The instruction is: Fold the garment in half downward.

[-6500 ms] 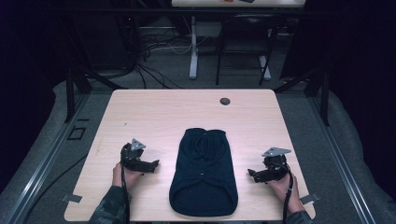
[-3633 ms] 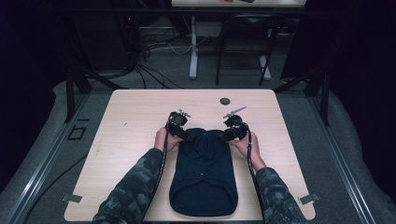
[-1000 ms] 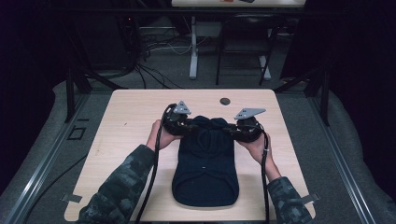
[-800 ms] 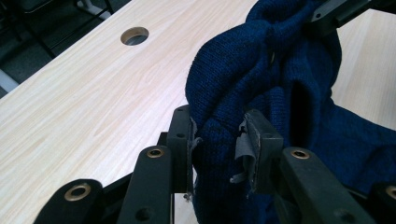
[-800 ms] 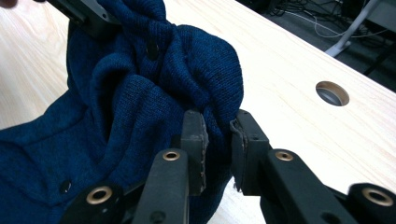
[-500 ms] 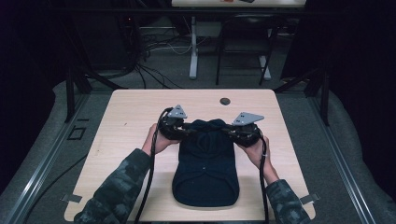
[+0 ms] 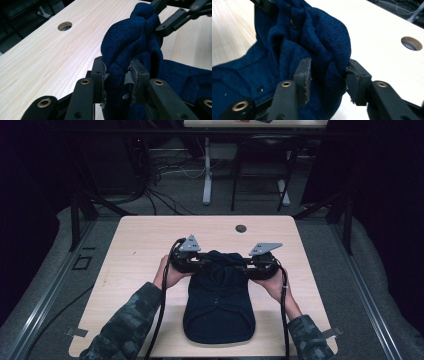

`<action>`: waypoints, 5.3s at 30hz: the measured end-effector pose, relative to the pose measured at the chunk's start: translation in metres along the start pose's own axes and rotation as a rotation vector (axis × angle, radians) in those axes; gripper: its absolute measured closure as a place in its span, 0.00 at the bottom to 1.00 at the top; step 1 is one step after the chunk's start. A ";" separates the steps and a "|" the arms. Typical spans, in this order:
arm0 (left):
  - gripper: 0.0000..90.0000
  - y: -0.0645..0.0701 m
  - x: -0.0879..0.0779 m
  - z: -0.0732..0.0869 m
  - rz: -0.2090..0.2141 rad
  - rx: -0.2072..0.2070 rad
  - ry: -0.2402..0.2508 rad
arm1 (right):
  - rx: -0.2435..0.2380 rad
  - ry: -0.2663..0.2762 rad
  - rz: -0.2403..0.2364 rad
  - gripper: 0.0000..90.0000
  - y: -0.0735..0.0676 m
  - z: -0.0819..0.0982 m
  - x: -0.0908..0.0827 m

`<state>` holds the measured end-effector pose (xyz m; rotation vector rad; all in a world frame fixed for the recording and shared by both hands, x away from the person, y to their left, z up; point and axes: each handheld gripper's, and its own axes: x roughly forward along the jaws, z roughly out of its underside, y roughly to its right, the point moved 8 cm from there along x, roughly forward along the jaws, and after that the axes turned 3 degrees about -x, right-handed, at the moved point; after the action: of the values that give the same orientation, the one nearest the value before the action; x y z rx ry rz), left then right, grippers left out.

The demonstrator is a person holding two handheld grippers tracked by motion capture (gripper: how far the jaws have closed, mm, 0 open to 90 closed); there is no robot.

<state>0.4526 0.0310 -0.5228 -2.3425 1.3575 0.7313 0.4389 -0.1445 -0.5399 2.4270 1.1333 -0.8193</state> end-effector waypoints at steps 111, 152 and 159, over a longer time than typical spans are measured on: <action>0.77 0.067 -0.032 0.057 0.015 0.112 -0.067 | -0.088 -0.027 -0.108 0.79 -0.072 0.050 -0.030; 0.63 0.096 -0.028 0.119 0.100 -0.003 -0.126 | -0.126 -0.132 -0.186 0.70 -0.111 0.089 -0.020; 0.39 0.095 -0.040 0.115 0.059 -0.031 -0.127 | -0.134 -0.146 -0.206 0.63 -0.115 0.088 -0.029</action>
<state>0.3227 0.0725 -0.5962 -2.2461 1.3744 0.9086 0.3033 -0.1349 -0.5968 2.1305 1.3508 -0.9330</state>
